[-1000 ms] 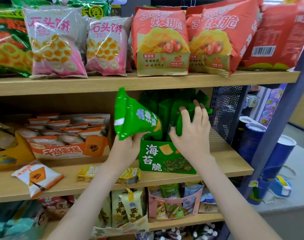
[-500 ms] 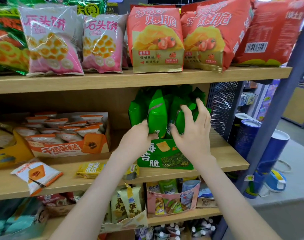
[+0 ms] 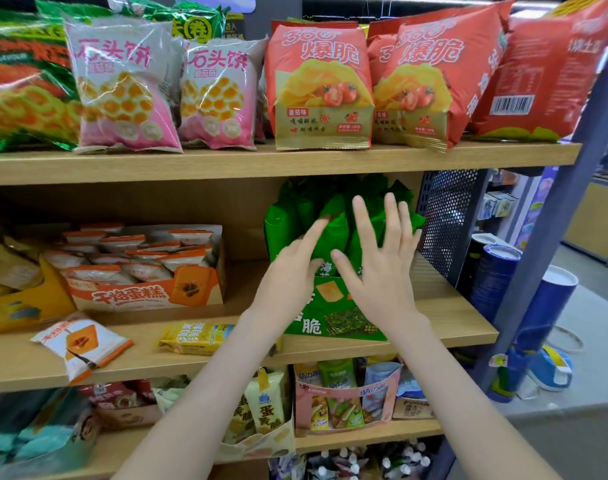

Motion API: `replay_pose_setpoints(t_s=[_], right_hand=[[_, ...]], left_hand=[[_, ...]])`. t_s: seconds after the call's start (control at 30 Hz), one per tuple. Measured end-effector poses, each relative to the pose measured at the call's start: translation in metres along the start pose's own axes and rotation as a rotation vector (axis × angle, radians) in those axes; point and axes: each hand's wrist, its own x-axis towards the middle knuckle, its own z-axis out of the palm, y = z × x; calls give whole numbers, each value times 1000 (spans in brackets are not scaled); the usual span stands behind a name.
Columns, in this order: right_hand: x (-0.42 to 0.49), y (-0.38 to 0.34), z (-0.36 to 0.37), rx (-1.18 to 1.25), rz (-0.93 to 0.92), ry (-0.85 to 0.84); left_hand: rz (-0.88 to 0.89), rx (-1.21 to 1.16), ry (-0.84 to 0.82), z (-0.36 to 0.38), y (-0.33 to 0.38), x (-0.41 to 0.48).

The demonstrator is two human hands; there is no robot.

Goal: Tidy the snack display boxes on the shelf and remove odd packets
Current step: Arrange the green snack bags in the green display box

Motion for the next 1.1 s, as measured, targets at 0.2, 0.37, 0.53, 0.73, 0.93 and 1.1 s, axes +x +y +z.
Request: replay_pose_setpoints(t_s=[0.2,0.37,0.53,0.73,0.93,1.1], right_hand=[[-6,-9,21,-167,-32,23],[-18,-18,31,-237,-100,60],[-25,-22,45,-311,-69,-68],[-25,-21,47,-303,-47,-91],[-25,-23,47,-286,-34,-92],[-27,-22,47,-257,-32,-87]], left_hand=[[37,72,-132,-11,-8,-2],[10,35,365,-10,-28,-12],[-414,-245,52,-16,-40,-1],[-430,-202,19,-15,-42,12],[-347,-224,188,-22,-31,11],[-281,-366,235,-21,-35,8]])
